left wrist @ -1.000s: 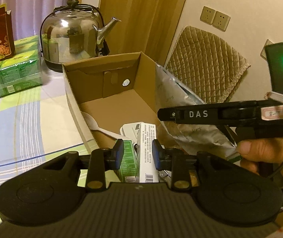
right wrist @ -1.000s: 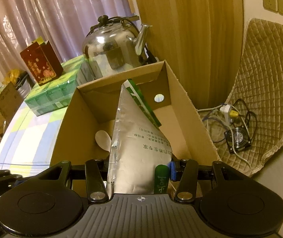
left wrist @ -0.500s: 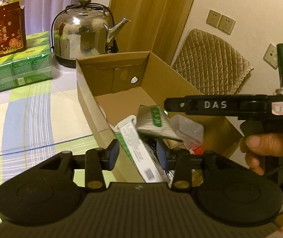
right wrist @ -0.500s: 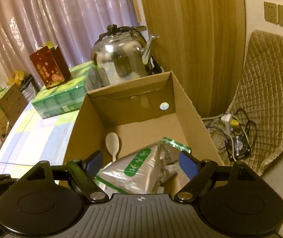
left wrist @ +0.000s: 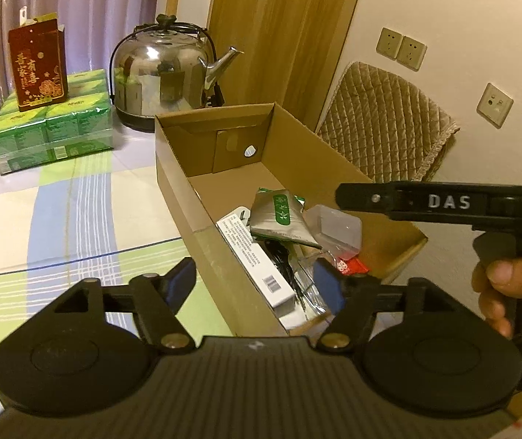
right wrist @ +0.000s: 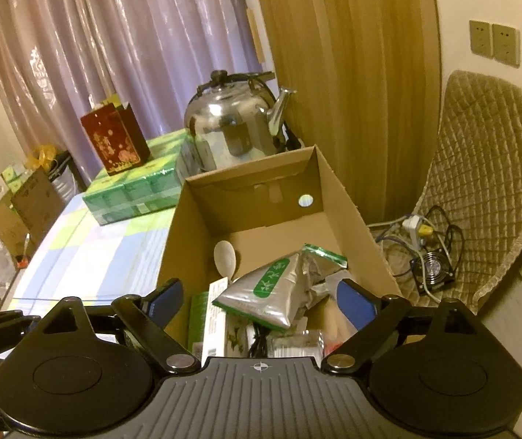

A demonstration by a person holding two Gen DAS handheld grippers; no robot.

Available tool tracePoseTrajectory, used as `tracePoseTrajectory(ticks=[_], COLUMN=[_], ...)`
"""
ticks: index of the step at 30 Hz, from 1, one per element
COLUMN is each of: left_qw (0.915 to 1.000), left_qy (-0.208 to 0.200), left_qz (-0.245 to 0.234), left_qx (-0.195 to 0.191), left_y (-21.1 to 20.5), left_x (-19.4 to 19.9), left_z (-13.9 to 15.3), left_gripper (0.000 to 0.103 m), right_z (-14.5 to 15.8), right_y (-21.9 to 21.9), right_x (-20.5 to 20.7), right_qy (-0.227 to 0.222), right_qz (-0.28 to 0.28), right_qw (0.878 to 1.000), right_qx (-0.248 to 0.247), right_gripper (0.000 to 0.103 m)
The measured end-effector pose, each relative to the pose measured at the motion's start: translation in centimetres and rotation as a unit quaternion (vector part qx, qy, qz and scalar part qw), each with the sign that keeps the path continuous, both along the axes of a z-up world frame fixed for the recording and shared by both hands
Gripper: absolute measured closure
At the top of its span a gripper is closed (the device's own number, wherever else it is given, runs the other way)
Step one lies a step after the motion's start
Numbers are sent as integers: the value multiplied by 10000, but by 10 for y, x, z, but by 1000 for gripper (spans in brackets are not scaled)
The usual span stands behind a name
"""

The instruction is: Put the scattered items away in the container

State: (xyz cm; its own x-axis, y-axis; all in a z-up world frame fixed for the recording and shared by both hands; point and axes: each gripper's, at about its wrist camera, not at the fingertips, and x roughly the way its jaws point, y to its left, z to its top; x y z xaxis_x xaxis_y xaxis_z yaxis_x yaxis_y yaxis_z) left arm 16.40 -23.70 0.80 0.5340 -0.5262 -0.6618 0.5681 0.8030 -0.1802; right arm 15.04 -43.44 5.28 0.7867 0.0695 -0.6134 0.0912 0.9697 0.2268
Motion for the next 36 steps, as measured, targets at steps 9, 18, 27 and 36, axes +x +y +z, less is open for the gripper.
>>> tracePoseTrajectory(ticks=[9, 18, 27, 36], left_qw=[10000, 9997, 9992, 9979], left_qy=[-64, -165, -151, 55], left_qz=[58, 112, 355, 642], left_qx=[24, 111, 55, -21], left_y=[7, 11, 19, 34], left_x=[-31, -55, -72, -97], left_z=[7, 8, 10, 17], left_gripper=[15, 2, 1, 1], right_z=[10, 14, 16, 28], right_y=[4, 5, 9, 17], right_x=[-43, -79, -108, -140], right_qy=[-63, -40, 133, 76], right_qz=[-41, -24, -122, -166], right_qw=[10000, 9999, 9993, 9990], right_qx=[2, -131, -324, -397], right_gripper=[7, 2, 2, 2])
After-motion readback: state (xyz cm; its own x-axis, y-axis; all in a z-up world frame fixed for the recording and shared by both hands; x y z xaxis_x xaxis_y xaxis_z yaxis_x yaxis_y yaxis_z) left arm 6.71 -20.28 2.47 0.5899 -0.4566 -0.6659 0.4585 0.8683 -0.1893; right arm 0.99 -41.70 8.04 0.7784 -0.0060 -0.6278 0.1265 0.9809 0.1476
